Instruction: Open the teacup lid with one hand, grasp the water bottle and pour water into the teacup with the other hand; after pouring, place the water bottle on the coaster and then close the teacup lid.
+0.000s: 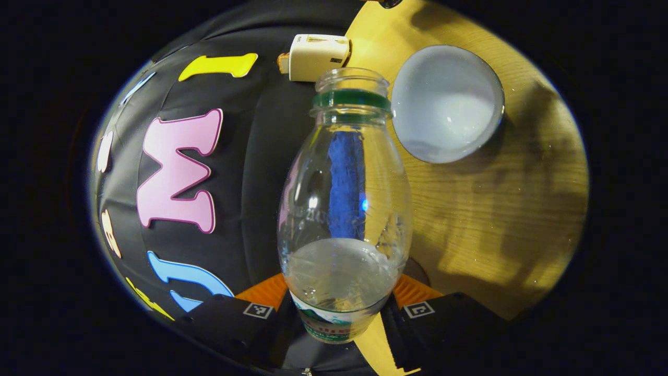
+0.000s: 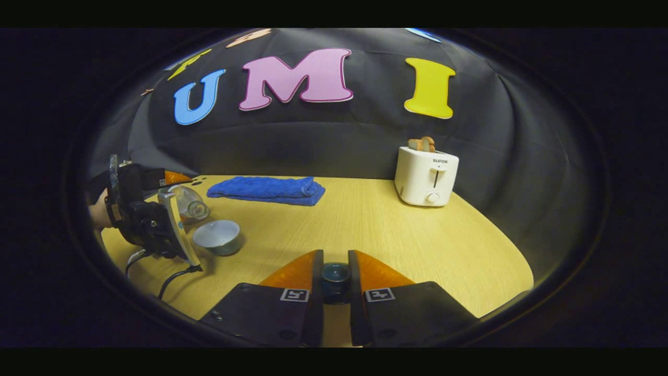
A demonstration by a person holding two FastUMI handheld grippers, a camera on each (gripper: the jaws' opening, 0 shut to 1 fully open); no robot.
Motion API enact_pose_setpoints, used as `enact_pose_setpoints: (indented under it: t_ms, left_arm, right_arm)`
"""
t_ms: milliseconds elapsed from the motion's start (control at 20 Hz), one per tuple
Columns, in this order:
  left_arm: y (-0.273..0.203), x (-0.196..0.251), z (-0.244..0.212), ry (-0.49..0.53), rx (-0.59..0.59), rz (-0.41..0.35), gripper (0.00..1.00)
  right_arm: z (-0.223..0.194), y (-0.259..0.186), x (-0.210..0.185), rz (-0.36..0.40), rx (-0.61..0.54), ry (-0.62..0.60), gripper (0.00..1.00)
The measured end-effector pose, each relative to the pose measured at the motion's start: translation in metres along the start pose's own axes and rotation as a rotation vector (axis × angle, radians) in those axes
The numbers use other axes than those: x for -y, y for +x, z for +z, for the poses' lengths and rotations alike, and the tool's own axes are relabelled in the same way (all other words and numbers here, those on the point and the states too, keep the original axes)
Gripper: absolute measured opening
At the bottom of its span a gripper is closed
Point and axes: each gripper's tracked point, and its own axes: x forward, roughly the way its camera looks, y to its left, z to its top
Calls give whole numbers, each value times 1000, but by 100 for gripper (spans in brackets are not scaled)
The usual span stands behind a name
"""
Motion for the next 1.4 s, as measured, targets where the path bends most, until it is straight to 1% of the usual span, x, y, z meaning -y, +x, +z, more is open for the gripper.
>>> enact_pose_setpoints:
  t_ms: [50,100,200,250,300,650,700,800,1100,1150,1200,1250,1400]
  left_arm:
    - [1,0,-1,24,1,4,76]
    - [2,-1,-2,47,4,6,76]
    - [5,-3,-3,76,9,4,76]
    - [5,-4,-2,87,12,4,76]
    - [4,-4,-1,99,18,5,76]
    - [14,-9,10,197,59,-1,75]
    - [13,-11,10,209,63,0,75]
    - [15,-14,11,241,73,5,75]
    - [19,-23,13,331,111,20,75]
    - [20,-24,13,343,116,21,75]
    - [21,-27,15,355,122,24,75]
    - [21,-27,16,367,125,25,76]
    - [23,-31,16,409,135,30,76]
  right_arm:
    - [0,0,1,-2,0,4,29]
    - [1,0,2,-5,2,5,19]
    - [1,0,6,-12,0,2,19]
    - [-1,0,7,-14,-3,3,19]
    - [-2,0,8,-14,-5,6,29]
    - [-4,-2,10,-11,-10,11,28]
    - [-4,-2,10,-9,-12,12,19]
    - [-4,-2,8,-4,-13,13,29]
    - [-6,-4,7,6,-16,7,19]
    - [-7,-4,8,5,-19,5,19]
    - [-9,-4,9,-1,-26,3,24]
    - [-12,-3,12,-5,-37,2,19]
    - [-13,-6,11,-6,-43,-11,24]
